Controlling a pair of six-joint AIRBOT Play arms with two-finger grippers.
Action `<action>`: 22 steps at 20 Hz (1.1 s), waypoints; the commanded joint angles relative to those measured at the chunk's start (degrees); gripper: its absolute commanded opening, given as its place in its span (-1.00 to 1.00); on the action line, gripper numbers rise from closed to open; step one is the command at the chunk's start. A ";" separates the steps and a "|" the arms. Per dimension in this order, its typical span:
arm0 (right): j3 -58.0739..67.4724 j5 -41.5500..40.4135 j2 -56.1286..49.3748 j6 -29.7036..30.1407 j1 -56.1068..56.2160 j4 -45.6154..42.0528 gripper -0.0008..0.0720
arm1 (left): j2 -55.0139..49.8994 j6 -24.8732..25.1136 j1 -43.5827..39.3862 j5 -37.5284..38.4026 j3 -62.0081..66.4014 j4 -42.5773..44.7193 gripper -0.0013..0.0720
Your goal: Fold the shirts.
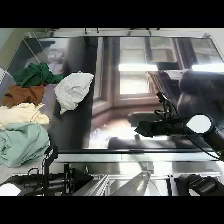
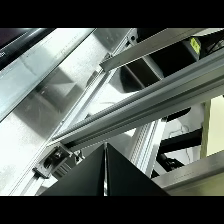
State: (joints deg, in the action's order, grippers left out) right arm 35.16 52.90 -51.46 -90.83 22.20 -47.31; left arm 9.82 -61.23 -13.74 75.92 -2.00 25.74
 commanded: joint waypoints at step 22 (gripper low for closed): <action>-0.02 -1.99 -0.35 0.00 0.04 0.00 -0.94 | 0.04 -2.58 -0.04 -12.92 0.04 -9.18 -0.96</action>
State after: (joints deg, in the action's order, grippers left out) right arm 35.16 51.94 -51.57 -90.83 22.20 -47.29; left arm 9.82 -61.41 -13.74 68.75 -2.02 20.32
